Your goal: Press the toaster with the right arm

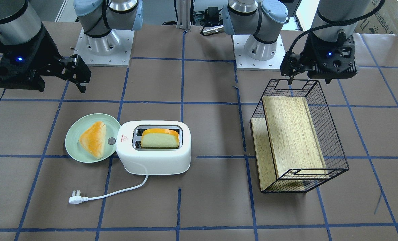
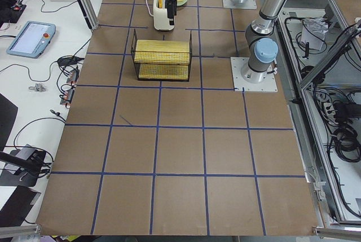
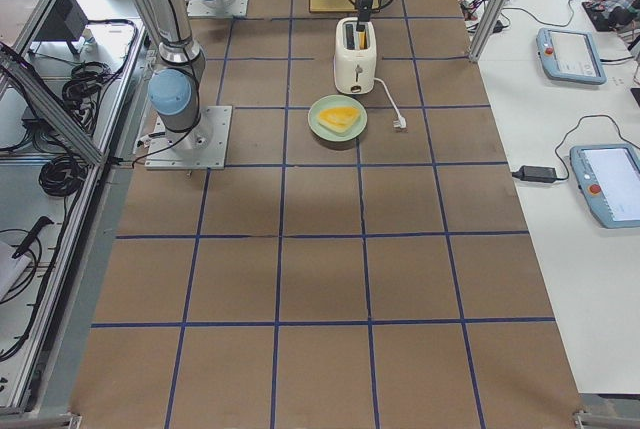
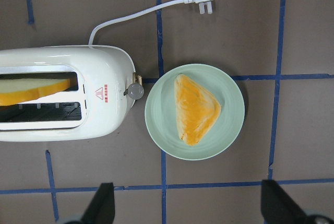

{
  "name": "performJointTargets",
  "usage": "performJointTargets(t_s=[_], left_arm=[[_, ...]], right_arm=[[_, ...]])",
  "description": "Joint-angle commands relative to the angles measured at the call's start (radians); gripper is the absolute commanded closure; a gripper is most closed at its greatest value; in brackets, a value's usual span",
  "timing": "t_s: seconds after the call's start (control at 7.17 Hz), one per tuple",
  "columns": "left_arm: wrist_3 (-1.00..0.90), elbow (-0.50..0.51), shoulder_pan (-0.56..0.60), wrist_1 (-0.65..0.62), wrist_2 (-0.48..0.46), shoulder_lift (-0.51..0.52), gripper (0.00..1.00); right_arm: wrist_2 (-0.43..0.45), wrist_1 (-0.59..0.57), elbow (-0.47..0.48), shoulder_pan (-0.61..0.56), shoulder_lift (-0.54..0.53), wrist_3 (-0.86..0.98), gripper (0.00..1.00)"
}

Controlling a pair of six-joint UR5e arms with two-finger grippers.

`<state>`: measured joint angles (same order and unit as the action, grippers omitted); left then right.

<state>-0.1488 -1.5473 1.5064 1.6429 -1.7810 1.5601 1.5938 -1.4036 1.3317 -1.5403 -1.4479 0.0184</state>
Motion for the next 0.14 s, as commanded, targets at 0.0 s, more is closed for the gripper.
performJointTargets(t_s=[0.0], left_arm=[[0.0, -0.001, 0.0, 0.0, 0.0, 0.0, 0.0]], right_arm=[[-0.003, 0.001, 0.001, -0.001, 0.0, 0.0, 0.0]])
